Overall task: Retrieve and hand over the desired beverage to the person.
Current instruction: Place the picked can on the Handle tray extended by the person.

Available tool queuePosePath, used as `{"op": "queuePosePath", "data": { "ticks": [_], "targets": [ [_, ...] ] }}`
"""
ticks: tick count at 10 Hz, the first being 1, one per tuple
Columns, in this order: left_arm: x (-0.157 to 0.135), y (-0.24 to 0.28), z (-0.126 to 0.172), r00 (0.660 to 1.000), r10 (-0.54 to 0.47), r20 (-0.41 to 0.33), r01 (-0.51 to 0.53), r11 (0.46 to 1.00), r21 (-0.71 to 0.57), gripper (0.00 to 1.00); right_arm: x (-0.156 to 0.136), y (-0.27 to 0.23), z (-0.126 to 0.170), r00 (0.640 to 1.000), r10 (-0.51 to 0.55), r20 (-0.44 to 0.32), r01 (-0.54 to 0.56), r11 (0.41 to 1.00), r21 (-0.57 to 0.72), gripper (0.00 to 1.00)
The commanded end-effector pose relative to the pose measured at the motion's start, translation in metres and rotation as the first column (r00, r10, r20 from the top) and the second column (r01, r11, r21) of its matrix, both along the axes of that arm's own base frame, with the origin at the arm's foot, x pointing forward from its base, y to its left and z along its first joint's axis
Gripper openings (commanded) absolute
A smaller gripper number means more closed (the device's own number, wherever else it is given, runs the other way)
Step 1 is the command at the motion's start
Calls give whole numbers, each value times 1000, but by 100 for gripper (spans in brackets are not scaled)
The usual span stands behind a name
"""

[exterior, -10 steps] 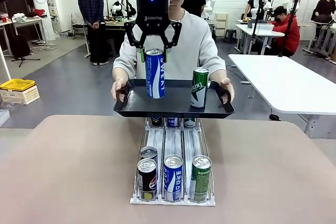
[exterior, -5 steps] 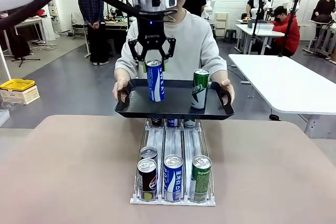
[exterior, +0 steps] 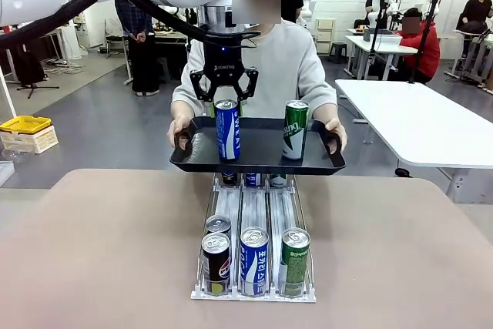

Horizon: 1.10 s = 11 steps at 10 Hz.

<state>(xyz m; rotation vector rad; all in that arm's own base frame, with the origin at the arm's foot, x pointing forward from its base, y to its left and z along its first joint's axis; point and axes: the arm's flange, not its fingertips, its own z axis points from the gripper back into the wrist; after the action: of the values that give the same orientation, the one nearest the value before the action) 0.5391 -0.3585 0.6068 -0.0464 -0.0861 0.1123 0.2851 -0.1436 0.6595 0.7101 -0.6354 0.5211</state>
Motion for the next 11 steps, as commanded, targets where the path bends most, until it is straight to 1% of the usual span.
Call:
{"op": "queuePosePath", "data": {
  "ticks": [1, 9, 10, 11],
  "targets": [
    [2, 3, 5, 999, -41, 15, 41, 999, -7, 100, 2, 1, 0, 1000, 15, 21, -16, 1000, 27, 100],
    [1, 4, 5, 998, -60, -3, 60, 998, -8, 100, 2, 1, 0, 1000, 15, 21, -16, 1000, 27, 100],
    [-15, 4, 13, 997, -66, -47, 65, 998, -17, 100, 2, 1, 0, 1000, 15, 21, -16, 1000, 27, 100],
    [-49, 9, 26, 992, -120, -38, 118, 992, -38, 100, 2, 1, 0, 1000, 15, 21, -16, 1000, 27, 100]
  ]
}}
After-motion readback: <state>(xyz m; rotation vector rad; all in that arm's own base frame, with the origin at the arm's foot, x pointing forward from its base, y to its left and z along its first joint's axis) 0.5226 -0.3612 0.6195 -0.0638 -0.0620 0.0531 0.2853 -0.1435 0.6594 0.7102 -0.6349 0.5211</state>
